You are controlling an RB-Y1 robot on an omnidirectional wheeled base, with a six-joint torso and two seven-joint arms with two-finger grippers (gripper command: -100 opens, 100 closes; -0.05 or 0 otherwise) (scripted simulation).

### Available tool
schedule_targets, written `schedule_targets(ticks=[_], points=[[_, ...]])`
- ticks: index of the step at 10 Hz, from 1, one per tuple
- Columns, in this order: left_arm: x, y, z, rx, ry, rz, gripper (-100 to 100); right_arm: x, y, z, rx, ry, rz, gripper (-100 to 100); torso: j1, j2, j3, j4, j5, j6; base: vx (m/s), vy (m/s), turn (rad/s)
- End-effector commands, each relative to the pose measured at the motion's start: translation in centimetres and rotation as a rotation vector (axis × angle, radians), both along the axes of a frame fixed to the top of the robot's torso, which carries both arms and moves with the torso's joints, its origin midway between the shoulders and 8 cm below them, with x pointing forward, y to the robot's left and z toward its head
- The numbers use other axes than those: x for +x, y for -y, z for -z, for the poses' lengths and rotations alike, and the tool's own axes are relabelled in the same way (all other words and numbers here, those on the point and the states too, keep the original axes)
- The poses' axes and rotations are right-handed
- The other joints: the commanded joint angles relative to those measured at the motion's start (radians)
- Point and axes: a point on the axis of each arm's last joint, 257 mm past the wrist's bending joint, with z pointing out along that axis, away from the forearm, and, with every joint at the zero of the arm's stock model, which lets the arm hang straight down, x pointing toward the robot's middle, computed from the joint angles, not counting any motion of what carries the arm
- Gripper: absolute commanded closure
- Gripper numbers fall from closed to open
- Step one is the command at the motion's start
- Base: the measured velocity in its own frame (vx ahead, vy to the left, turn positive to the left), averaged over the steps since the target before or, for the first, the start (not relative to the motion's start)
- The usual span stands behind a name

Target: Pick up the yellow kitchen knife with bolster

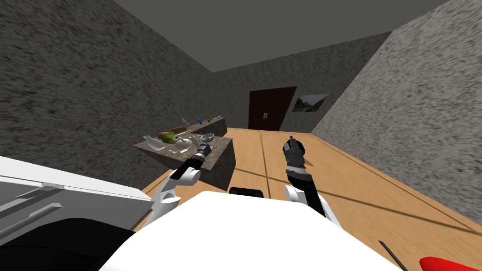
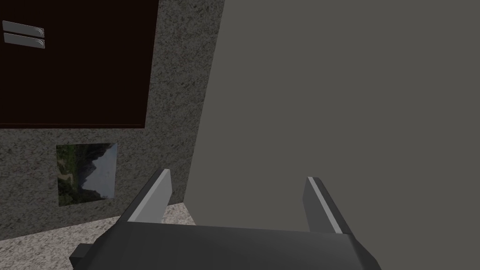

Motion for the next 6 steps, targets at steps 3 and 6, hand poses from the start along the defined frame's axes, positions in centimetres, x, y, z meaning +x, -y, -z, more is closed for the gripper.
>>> schedule_targets(ticks=[3, 6], points=[[0.0, -1.4, 2.1, -0.028, -0.095, -0.022, -100, 0.0, 0.0, 0.0, 0.0, 0.0, 0.0, 0, 0.002, 0.001, 0.001, 0.0, 0.0, 0.0, 0.041, -0.065, 0.046], [-0.1, -2.6, 4.0, -0.055, -0.178, -0.045, -100, 0.0, 0.0, 0.0, 0.0, 0.0, 0.0, 0, 0.001, 0.001, 0.0, 0.0, 0.0, 0.0, 0.043, -0.071, 0.045]])
